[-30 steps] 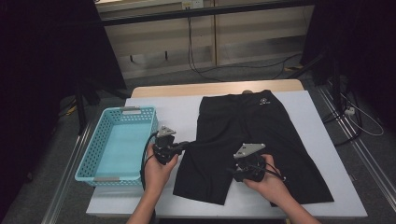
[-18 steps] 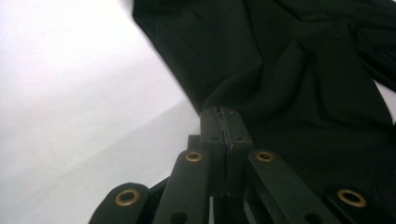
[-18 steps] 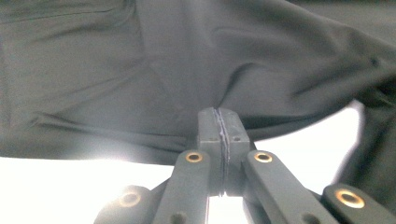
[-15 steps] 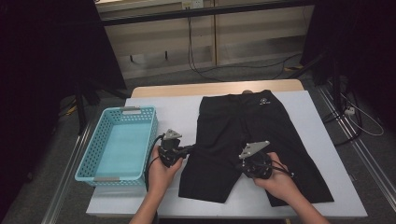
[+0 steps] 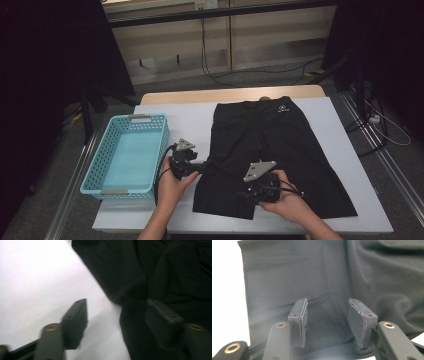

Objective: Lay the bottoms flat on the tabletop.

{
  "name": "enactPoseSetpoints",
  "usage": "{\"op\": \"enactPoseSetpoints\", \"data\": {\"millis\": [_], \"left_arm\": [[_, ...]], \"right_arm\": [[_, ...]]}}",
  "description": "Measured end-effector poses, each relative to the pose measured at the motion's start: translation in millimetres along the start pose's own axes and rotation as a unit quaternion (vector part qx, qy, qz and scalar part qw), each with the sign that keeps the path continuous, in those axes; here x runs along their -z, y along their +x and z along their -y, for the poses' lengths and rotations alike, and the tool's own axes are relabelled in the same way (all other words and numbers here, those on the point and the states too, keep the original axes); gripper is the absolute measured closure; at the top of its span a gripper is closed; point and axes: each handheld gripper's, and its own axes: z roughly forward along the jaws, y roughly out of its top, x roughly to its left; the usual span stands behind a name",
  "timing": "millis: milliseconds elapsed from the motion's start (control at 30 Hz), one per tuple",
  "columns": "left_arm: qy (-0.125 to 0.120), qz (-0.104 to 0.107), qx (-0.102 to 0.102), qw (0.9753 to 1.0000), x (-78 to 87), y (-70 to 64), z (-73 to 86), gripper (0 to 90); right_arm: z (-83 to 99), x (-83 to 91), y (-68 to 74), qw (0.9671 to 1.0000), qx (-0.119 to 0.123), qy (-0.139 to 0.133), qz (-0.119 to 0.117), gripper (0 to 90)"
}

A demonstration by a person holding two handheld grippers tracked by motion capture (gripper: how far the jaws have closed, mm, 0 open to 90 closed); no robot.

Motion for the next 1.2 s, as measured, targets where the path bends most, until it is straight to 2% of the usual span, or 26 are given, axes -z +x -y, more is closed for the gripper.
{"op": "enactPoseSetpoints", "data": {"millis": [67,100,167,200,233,300,400,467,500,533,567,633,700,767,800,833,967,1000,1100,1200], "left_arm": [[-0.001,0.000,0.000,1.0000,3.6,0.9,0.5,29.9],[0.002,0.003,0.001,1.0000,5.3,1.1,0.5,28.9],[0.001,0.003,0.000,1.0000,7.0,1.4,0.5,28.2],[0.003,0.005,0.000,1.0000,7.6,1.6,0.1,27.4],[0.002,0.004,0.000,1.0000,7.5,1.6,-0.1,26.7],[-0.002,0.001,0.000,1.0000,7.5,2.8,-0.8,25.0],[-0.005,-0.003,0.002,1.0000,8.4,5.6,-1.8,22.0],[-0.004,-0.004,0.005,1.0000,9.5,7.7,-2.1,20.5],[-0.006,-0.006,0.007,0.9999,10.0,8.3,-2.1,19.8],[-0.004,-0.004,0.009,0.9999,10.8,8.8,-2.3,19.6],[-0.007,-0.006,0.009,0.9999,11.4,9.2,-2.5,19.5],[-0.009,-0.006,0.011,0.9999,13.1,9.4,-3.2,19.3],[-0.009,-0.004,0.009,0.9999,14.2,9.8,-3.5,19.2],[-0.008,-0.003,0.010,0.9999,14.6,9.0,-3.4,19.2],[-0.009,-0.004,0.008,0.9999,14.9,9.1,-3.3,19.2],[-0.011,-0.005,0.010,0.9999,14.9,8.6,-2.9,19.2],[-0.009,-0.004,0.011,0.9999,15.8,8.5,-2.6,19.3],[-0.010,-0.003,0.012,0.9999,15.6,8.5,-2.7,19.3],[-0.009,-0.001,0.012,0.9999,15.6,8.7,-3.1,19.3],[-0.010,-0.002,0.013,0.9999,15.1,8.2,-3.3,19.4]], "right_arm": [[3.4,-0.1,-3.9,0.9996,0.011,0.023,0.008,53.3],[4.3,2.2,-6.4,0.9996,0.005,0.025,0.009,54.7],[4.5,6.9,-10.5,0.9987,0.012,0.039,0.031,52.4],[4.1,8.3,-11.6,0.9987,0.011,0.032,0.039,49.0],[3.2,8.0,-11.5,0.9991,0.002,0.018,0.039,46.0],[-0.5,5.2,-7.1,0.9997,-0.006,-0.010,0.020,43.4],[-7.9,-3.8,5.3,0.9988,-0.005,-0.048,0.004,42.6],[-13.7,-12.6,13.0,0.9983,-0.005,-0.058,-0.001,43.8],[-16.9,-16.7,16.1,0.9980,-0.001,-0.063,-0.001,47.4],[-19.9,-20.4,19.4,0.9976,0.000,-0.069,-0.005,55.8],[-22.8,-23.5,23.0,0.9969,0.000,-0.076,-0.018,58.7],[-29.4,-28.7,33.8,0.9946,-0.003,-0.091,-0.050,59.0],[-33.6,-37.1,47.4,0.9941,0.014,-0.080,-0.071,57.2],[-34.3,-46.9,57.7,0.9952,0.044,-0.055,-0.067,54.1],[-33.7,-49.5,60.0,0.9944,0.052,-0.064,-0.066,56.7],[-34.4,-50.0,59.7,0.9943,0.051,-0.063,-0.069,60.2],[-33.7,-49.8,55.2,0.9948,0.047,-0.063,-0.064,85.7],[-33.7,-49.3,54.2,0.9948,0.049,-0.061,-0.066,89.2],[-34.2,-48.3,54.0,0.9942,0.052,-0.058,-0.073,90.0],[-33.8,-45.2,57.8,0.9916,0.049,-0.052,-0.108,90.0]]}}
